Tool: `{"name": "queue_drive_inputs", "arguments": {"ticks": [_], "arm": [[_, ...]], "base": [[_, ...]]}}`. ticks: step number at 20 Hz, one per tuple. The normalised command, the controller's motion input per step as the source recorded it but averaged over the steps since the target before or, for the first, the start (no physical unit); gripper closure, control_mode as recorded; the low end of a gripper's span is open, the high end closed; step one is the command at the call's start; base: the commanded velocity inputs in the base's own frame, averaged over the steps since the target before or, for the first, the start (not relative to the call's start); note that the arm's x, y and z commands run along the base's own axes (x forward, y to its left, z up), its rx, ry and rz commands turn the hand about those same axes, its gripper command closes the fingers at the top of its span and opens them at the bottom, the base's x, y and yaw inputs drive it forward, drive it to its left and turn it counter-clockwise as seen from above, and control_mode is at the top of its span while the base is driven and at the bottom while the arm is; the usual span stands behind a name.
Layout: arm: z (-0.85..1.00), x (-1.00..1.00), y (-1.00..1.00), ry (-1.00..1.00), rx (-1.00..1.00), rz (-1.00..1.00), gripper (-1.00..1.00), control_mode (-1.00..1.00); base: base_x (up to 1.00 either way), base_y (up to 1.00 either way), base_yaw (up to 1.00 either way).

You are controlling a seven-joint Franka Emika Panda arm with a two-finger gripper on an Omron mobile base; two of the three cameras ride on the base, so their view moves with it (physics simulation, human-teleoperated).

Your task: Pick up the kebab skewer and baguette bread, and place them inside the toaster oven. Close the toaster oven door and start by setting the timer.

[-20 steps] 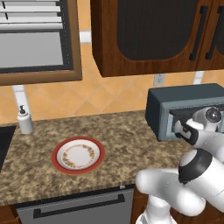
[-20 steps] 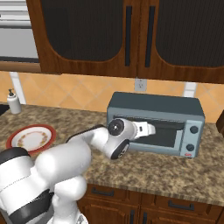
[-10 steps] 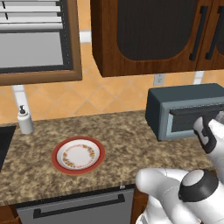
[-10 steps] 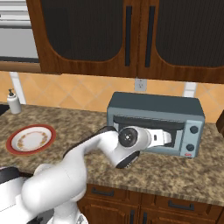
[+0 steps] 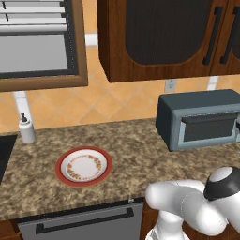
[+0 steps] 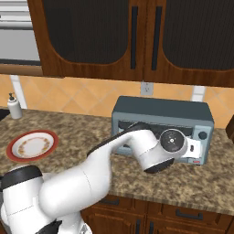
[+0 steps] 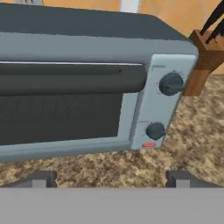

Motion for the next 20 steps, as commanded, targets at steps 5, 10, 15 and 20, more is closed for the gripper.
{"name": "queue_drive_inputs", "arguments": {"ticks": [5,10,15,20], "arm": [[-0.02,-0.03,-0.19,0.0,0.36,-0.14,-1.0,-1.0],[-0.11,-0.01,0.0,0.1,0.4,-0.17,-1.0,-1.0],[-0.43,0.03,0.0,0.01,0.27,-0.08,-1.0,-1.0],[-0.3,0.0,-0.06,-0.27,0.08,-0.2,-1.0,-1.0]], "base": [[0.0,0.0,0.0],[0.0,0.0,0.0],[0.0,0.0,0.0],[0.0,0.0,0.0]]}}
